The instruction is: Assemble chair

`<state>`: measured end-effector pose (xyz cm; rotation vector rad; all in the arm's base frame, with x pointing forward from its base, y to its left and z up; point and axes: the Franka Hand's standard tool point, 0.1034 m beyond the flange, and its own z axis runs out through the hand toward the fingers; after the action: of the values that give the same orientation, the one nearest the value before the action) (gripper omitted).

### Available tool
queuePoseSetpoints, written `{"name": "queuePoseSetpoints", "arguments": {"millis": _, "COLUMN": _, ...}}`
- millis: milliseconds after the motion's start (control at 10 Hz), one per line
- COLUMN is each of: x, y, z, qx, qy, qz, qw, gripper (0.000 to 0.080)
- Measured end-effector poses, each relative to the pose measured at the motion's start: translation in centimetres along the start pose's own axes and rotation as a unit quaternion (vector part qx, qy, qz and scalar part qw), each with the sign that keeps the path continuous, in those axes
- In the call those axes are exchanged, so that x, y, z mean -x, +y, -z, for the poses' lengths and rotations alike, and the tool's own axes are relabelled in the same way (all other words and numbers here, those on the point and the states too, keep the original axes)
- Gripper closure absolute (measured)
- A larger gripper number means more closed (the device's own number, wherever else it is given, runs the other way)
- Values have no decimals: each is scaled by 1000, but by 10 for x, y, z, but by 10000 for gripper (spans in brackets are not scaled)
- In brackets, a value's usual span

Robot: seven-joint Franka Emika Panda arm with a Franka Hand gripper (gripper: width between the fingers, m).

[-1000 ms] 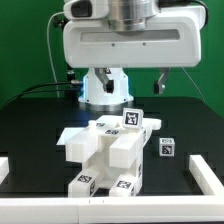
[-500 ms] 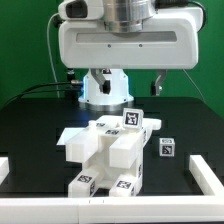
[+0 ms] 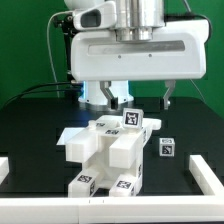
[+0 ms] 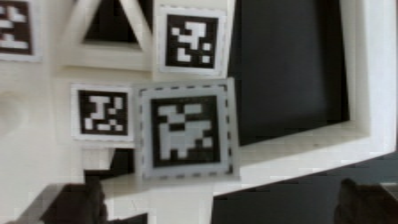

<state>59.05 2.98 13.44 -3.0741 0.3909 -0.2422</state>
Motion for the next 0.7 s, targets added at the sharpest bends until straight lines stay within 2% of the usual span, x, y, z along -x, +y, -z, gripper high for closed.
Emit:
{"name": "queuePoseSetpoints", "arguments": {"millis": 100, "x": -3, "y": -2, "z": 0, "qx": -3, "qy": 34, "qz": 4, "qw": 999, "gripper": 151}}
{"name": "queuePoseSetpoints", "arguments": {"millis": 400, "x": 1, "y": -1, "z": -3, "qx": -1, "qy": 28, "qz": 4, "qw": 1000, "gripper": 151}}
{"name": "queuePoseSetpoints", "arguments": {"millis": 600, "x": 10, "y": 1, "z": -8, "qx": 7, "qy": -22, "qz": -11, "qw": 1000, "gripper": 151}}
{"name": "queuePoseSetpoints", "arguments": {"millis": 700, "x": 12, "y": -3, "z": -10, "qx": 8, "qy": -26, "qz": -23, "qw": 999, "gripper": 151}}
